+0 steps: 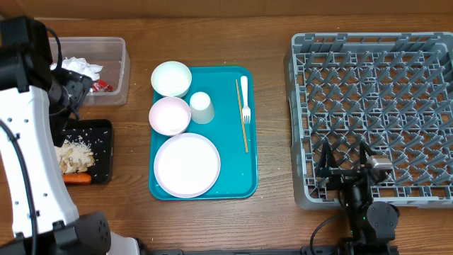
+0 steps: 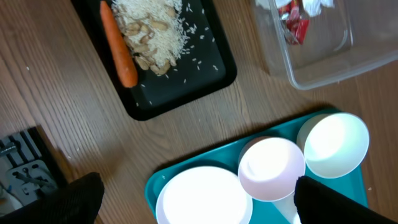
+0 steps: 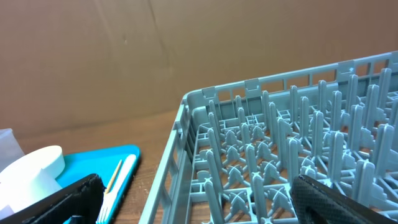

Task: Sort waste into correct bins and load items into the dishwasher rack
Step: 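Reach the right gripper from the rack to the white plate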

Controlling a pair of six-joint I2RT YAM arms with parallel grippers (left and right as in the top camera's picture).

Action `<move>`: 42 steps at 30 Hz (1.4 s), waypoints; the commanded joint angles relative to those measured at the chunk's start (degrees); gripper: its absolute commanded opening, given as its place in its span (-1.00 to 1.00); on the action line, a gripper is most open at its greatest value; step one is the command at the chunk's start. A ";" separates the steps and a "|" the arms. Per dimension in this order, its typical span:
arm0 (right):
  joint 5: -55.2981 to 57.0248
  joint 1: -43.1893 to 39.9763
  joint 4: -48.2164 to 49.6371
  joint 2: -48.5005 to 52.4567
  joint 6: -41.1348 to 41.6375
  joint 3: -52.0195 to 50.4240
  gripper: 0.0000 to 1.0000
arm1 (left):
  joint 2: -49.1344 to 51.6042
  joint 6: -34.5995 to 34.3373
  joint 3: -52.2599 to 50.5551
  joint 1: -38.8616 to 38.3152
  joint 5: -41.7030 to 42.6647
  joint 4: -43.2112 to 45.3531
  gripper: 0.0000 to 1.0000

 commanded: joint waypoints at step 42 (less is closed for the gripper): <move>-1.77 42.51 -55.78 97.46 4.42 94.23 0.99 | 0.44 -7.52 -3.21 18.45 6.67 -0.81 0.99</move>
